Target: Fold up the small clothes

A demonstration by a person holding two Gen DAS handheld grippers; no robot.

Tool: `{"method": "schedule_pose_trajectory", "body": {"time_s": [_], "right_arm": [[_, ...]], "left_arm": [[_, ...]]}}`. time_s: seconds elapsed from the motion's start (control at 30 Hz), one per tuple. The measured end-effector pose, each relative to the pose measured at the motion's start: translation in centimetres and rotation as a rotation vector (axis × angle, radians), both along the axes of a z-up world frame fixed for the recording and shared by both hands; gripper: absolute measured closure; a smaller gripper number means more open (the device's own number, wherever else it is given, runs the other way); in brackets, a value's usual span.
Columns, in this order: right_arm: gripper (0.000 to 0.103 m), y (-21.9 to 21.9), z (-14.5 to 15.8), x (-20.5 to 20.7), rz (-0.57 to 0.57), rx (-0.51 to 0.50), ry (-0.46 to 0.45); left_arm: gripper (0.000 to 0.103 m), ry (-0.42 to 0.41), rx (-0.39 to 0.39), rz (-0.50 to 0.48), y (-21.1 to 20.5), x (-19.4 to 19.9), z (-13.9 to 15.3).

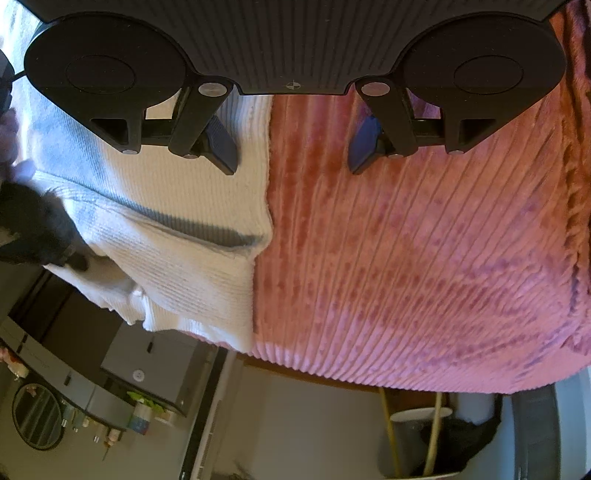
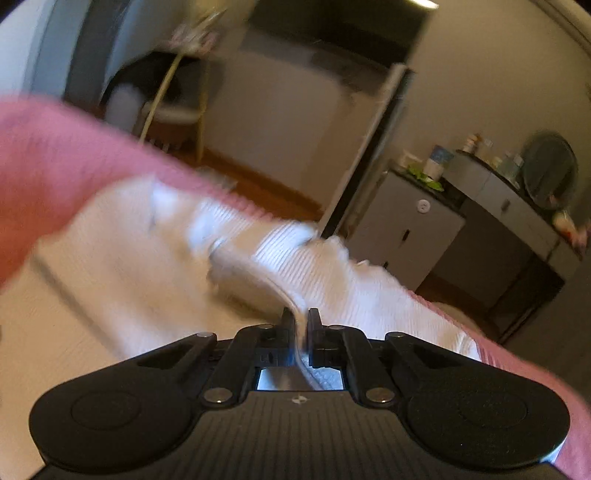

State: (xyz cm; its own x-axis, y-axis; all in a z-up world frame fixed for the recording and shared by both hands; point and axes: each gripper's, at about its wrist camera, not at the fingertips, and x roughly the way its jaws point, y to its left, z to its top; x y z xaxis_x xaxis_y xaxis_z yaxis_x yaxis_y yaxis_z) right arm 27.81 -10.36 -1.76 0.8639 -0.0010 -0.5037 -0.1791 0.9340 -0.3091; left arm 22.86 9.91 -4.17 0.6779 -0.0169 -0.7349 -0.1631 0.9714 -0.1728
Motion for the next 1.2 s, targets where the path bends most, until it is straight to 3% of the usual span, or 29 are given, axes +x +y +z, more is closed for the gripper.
{"method": "schedule_pose_trajectory", "body": {"time_s": [0.17, 0.27, 0.37, 0.6, 0.67, 0.77, 0.9, 1.07, 1.2], "right_arm": [[0.096, -9.2, 2.3, -0.9, -0.272, 0.467, -0.095], [0.091, -13.0, 0.2, -1.5, -0.399, 0.506, -0.029], [0.085, -15.4, -1.7, -2.0, -0.455, 0.565, 0.072], [0.084, -18.6, -2.6, -2.8, -0.481, 0.842, 0.075], [0.084, -18.7, -2.6, -2.1, -0.476, 0.847, 0.092], [0.095, -18.4, -2.7, -1.2, -0.470, 0.805, 0.102], [0.096, -16.4, -1.7, -0.7, -0.479, 0.641, 0.072], [0.096, -14.3, 0.0, -1.5, -0.465, 0.395, -0.048], [0.094, -14.5, -1.4, -0.7, -0.452, 0.337, 0.061]], "left_arm": [[0.031, -0.005, -0.009, 0.005, 0.1, -0.1, 0.0], [0.031, -0.005, -0.003, 0.003, 0.0, -0.2, -0.1], [0.031, -0.001, 0.010, 0.000, -0.2, -0.1, -0.3], [0.029, -0.001, 0.037, -0.008, -0.7, 0.0, -0.5], [0.028, 0.000, 0.040, -0.008, -0.8, 0.0, -0.5], [0.028, -0.001, 0.043, -0.010, -0.8, 0.1, -0.5], [0.027, -0.001, 0.037, -0.012, -0.7, 0.1, -0.6], [0.027, 0.000, 0.028, -0.012, -0.5, 0.2, -0.6], [0.026, 0.000, 0.033, -0.014, -0.6, 0.2, -0.6]]}}
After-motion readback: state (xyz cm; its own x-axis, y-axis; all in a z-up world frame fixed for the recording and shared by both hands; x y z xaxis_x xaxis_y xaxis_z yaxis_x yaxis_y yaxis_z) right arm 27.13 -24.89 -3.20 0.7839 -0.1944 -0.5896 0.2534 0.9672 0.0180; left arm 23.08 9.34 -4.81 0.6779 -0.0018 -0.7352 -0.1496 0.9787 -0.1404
